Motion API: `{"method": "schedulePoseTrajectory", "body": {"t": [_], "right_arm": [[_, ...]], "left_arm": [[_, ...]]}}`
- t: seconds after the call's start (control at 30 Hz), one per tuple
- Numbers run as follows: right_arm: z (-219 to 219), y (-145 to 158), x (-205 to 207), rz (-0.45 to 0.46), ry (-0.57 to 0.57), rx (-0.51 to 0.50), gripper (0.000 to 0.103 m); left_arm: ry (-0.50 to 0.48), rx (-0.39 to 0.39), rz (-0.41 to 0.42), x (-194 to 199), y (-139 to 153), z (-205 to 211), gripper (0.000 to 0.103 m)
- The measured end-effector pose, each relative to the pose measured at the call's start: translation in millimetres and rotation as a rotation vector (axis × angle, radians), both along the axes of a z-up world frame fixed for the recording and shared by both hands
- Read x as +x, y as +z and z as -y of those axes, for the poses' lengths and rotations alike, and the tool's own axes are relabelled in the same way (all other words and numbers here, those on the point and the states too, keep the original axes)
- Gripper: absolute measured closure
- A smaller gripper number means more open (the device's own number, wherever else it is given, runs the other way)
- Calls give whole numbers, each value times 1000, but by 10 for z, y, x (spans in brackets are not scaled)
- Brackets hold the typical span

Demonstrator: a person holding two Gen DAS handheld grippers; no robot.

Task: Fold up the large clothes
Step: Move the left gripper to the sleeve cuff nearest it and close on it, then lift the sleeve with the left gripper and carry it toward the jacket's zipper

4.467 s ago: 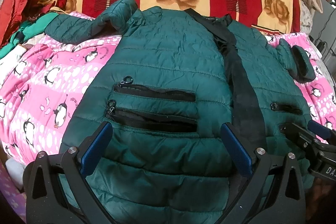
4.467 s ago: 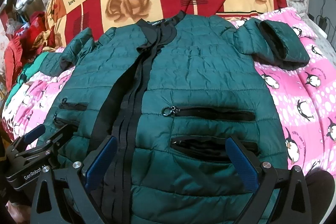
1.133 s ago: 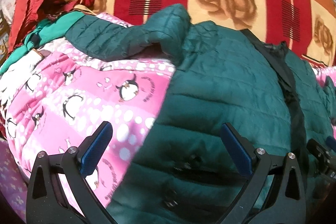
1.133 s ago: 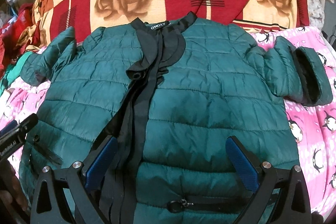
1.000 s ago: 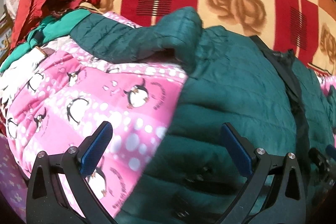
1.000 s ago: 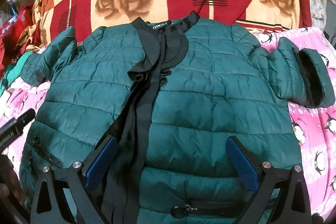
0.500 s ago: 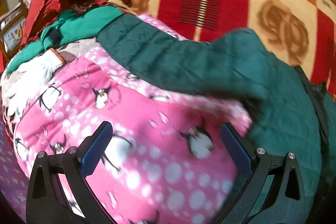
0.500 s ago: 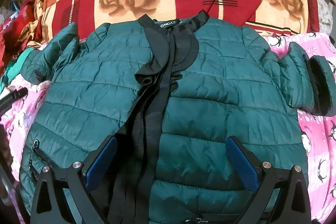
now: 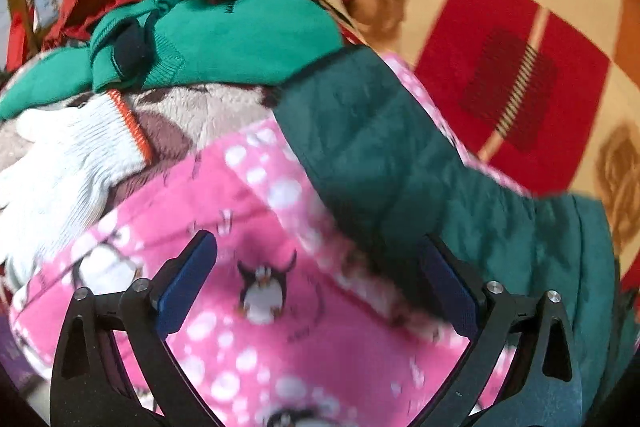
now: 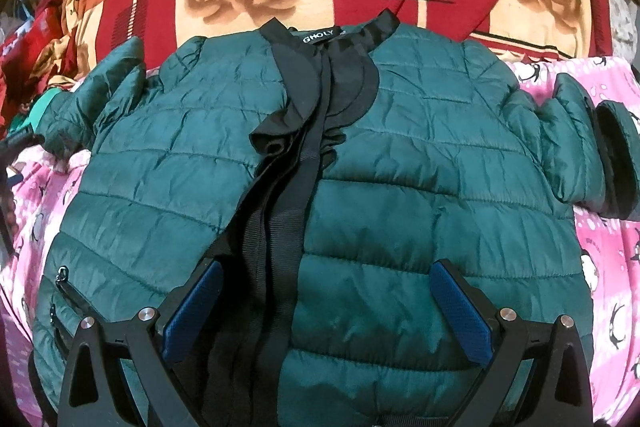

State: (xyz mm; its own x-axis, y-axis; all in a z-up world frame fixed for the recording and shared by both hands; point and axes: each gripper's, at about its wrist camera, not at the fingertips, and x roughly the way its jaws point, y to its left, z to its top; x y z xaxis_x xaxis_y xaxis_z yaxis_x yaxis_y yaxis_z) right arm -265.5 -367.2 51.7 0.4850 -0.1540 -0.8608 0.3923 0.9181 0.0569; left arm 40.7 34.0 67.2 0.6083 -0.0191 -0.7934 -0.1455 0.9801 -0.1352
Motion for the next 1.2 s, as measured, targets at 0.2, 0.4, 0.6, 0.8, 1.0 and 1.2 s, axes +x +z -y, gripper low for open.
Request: {"method": "schedulePoseTrajectory", "body": {"t": [0.2, 0.4, 0.6, 0.8, 1.0, 1.2], "right_arm": [[31, -19, 12, -5, -6, 4, 0], [58, -24, 33, -5, -8, 1, 0], [126, -41, 43, 2, -24, 11, 0], [123, -44, 11, 10, -25, 17, 0], [129, -22, -28, 17, -30, 25, 0], [164, 31, -108, 31, -47, 29, 0]], "left_arm": [[45, -62, 3, 356, -95, -127, 12], [60, -27, 29, 580, -130, -77, 12], [-4, -48, 33, 698, -186, -35, 59], [-26, -164, 19, 640, -102, -135, 85], [-48, -164, 49, 424, 97, -98, 86], [-43, -188, 87, 301, 389, -123, 87]]}}
